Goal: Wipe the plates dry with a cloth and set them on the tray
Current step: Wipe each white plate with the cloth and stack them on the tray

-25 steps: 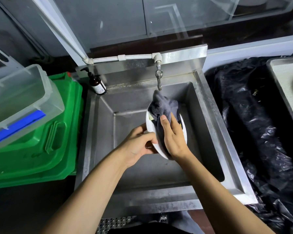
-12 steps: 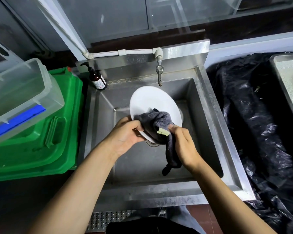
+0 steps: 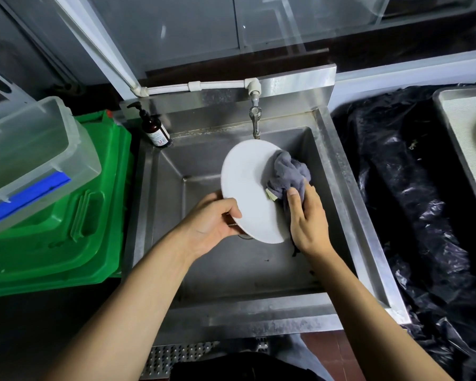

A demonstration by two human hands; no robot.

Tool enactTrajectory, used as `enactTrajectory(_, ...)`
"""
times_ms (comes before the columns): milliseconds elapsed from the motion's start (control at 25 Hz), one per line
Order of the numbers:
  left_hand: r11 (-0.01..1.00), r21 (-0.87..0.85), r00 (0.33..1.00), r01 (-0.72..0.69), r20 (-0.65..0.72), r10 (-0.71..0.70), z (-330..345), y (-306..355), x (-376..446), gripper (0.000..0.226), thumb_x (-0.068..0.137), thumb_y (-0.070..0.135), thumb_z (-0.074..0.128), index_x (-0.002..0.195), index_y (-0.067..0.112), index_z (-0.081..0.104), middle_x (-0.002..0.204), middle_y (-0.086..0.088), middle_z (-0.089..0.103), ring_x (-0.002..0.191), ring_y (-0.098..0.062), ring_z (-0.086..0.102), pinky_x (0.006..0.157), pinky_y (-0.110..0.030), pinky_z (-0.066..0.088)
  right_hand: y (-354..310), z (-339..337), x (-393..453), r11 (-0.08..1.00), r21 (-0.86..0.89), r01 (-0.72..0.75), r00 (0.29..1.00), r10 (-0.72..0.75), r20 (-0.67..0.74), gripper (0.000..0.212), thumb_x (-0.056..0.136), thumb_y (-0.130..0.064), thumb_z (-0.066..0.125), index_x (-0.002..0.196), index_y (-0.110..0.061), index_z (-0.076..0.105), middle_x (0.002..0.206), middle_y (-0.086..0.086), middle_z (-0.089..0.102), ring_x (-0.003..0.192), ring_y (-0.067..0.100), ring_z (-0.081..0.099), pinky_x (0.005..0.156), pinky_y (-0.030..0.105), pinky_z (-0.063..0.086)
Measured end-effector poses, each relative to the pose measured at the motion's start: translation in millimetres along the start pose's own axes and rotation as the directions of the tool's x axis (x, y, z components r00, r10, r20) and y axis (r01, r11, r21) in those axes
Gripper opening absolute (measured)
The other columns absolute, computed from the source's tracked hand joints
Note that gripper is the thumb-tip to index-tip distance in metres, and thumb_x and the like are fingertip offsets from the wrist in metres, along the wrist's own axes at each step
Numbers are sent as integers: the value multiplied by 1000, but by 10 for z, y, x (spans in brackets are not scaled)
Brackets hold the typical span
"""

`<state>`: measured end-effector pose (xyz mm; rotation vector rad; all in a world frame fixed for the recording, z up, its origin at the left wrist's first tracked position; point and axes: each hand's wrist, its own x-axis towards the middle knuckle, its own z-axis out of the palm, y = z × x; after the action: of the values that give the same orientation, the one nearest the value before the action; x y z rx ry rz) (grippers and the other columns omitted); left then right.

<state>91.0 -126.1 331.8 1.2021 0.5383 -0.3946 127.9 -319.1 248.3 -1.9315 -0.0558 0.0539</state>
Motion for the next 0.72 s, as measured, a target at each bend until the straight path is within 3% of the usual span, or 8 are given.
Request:
enactTrajectory(120, 1000, 19, 1000, -2, 12, 2, 66, -42, 0, 34, 63, -4, 53, 78, 15, 76, 92, -16, 71, 82, -30, 68, 77, -56, 59, -189, 84, 93, 996, -83, -41, 994, 49, 95, 57, 109, -44, 39, 160, -21, 30, 166, -4, 30, 153, 8, 20, 127, 33, 16)
enactTrajectory(240, 999, 31, 1000, 30, 6, -30, 95, -156, -11, 39, 59, -3, 49, 92, 3, 69, 92, -21, 68, 84, -34, 65, 75, -53, 60, -442, 303, -51, 987, -68, 146, 973, -131, 192, 59, 107, -42, 41, 159, -15, 32, 165, 1, 32, 152, 6, 20, 122, 16, 10)
enactTrajectory(360, 998, 27, 999, 48, -2, -48, 30, -247, -14, 48, 59, -3, 47, 104, -3, 64, 101, -23, 69, 91, -37, 66, 79, -53, 59, -424, 359, -59, 948, -94, 303, 924, -268, 273, 58, 106, -38, 46, 156, -9, 38, 163, 7, 35, 153, 14, 27, 126, 25, 13)
enactTrajectory(480, 999, -4, 999, 41, -20, -41, -26, -255, -49, 41, 61, -2, 51, 92, 9, 74, 103, -22, 70, 92, -37, 66, 87, -57, 55, -243, 247, 92, 977, -164, 135, 977, -105, 185, 59, 107, -38, 44, 159, -12, 32, 167, 5, 26, 156, 15, 18, 128, 33, 11)
enactTrajectory(560, 999, 1, 999, 41, -24, -41, -20, -237, -54, 37, 62, -3, 52, 87, 12, 76, 102, -22, 70, 91, -36, 66, 85, -57, 57, -193, 258, 94, 992, -122, 36, 989, -18, 148, 60, 108, -40, 41, 161, -15, 27, 169, 2, 22, 157, 12, 13, 129, 36, 9)
enactTrajectory(720, 997, 71, 999, 27, -20, -25, 1, -185, -44, 44, 64, -6, 50, 106, -5, 64, 99, -23, 66, 91, -37, 63, 89, -61, 53, -228, 442, -63, 982, -7, 189, 956, -182, 231, 65, 106, -52, 36, 161, -18, 28, 167, -3, 28, 155, 6, 17, 125, 21, 11)
